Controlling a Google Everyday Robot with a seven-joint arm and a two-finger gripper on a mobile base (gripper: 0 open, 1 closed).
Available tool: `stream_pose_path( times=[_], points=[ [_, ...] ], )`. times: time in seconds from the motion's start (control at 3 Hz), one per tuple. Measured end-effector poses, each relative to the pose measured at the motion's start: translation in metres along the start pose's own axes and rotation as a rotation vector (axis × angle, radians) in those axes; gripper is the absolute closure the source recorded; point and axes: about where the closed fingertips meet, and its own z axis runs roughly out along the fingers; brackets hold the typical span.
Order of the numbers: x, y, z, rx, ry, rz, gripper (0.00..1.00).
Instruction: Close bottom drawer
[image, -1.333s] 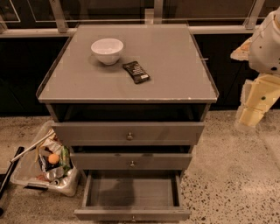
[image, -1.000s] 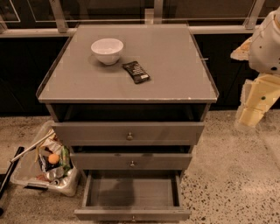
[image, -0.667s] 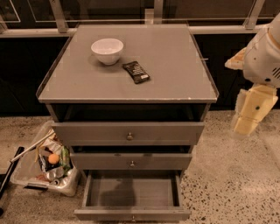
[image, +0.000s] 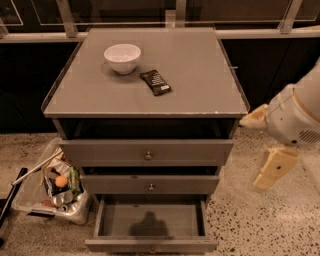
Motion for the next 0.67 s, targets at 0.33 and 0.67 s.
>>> stream_pose_path(
  times=[0.33, 0.67],
  points=[
    [0.010, 0.018, 0.028, -0.030, -0.061, -0.024, 0.42],
    [0.014, 0.031, 0.061, -0.085, -0.115, -0.017, 0.65]
  ],
)
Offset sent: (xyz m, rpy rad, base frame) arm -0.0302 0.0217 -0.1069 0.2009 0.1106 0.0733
